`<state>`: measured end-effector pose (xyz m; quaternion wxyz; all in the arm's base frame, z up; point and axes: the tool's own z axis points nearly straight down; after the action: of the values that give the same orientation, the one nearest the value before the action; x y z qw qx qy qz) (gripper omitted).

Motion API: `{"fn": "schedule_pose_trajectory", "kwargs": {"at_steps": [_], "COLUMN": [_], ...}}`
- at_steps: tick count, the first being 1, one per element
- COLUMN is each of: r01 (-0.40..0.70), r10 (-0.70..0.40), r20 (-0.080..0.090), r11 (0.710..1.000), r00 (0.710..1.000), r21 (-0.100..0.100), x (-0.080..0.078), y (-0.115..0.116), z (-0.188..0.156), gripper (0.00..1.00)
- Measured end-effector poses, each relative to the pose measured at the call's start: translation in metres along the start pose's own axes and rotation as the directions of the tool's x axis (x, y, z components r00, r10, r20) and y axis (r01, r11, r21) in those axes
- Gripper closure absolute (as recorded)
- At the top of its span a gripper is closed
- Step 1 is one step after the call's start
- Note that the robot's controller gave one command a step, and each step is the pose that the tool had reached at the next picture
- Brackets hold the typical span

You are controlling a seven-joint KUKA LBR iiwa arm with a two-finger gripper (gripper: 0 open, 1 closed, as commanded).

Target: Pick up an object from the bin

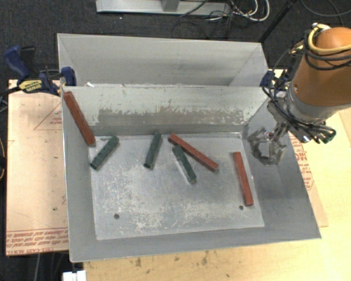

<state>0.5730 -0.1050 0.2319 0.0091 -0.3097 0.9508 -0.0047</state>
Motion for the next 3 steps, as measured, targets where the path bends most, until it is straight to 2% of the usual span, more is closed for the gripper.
{"fn": "schedule_pose_trajectory", "kwargs": {"at_steps": [1,2,3], "r01": [0.191,0.318,0.318], "r10": [-0.191,-0.318,-0.318], "r20": [-0.007,-0.006,-0.006], "r11": [0.982,0.948,0.948], "r00": [0.982,0.948,0.948], "r21": [-0.015,-0.019,-0.019], "x": [0.04,0.044,0.044], "y": [0.024,0.029,0.029], "z": [0.063,0.1,0.1], "gripper": [1.0,0.0,0.0]}}
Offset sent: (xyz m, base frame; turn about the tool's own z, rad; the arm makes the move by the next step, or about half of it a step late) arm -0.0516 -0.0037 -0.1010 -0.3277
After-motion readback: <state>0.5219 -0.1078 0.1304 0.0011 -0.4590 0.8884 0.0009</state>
